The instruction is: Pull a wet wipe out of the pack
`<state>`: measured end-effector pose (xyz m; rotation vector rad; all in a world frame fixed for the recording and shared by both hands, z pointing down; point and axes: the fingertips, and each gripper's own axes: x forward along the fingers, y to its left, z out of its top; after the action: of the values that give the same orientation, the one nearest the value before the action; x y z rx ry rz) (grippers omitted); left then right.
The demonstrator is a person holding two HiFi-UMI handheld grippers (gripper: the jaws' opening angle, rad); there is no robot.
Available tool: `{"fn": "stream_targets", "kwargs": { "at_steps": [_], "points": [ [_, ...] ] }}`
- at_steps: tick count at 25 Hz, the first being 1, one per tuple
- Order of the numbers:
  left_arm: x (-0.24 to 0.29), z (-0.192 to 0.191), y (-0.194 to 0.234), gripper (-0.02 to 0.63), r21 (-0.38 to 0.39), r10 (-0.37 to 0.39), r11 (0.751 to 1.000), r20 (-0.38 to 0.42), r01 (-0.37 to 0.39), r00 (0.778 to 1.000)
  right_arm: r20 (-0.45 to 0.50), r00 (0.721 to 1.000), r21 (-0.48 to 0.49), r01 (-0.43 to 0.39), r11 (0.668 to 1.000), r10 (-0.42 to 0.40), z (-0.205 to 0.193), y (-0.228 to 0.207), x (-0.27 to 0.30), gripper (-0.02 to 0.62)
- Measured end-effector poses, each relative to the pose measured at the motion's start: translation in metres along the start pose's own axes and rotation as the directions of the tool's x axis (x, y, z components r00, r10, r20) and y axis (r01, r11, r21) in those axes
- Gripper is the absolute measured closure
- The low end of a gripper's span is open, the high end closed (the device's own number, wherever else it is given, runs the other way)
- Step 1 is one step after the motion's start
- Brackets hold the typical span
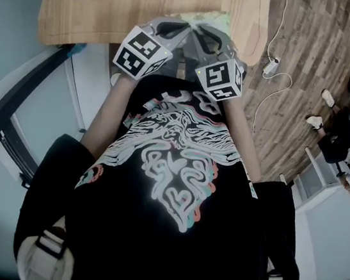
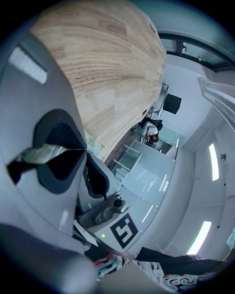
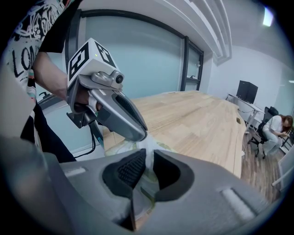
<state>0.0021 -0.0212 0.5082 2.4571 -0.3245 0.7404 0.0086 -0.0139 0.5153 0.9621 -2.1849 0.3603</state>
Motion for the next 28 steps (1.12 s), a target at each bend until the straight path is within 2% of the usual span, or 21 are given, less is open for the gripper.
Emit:
{"fn": "stream_targets", "kwargs": {
  "at_steps": [28],
  "points": [
    [-0.012, 0.001, 0.007, 0.611, -0.009, 0.020, 1.000, 0.008, -0.020, 1.000, -0.010, 1.000, -0.011, 0.017, 1.000, -0.017, 0.000, 0.000, -0.001, 0.541]
  ]
}}
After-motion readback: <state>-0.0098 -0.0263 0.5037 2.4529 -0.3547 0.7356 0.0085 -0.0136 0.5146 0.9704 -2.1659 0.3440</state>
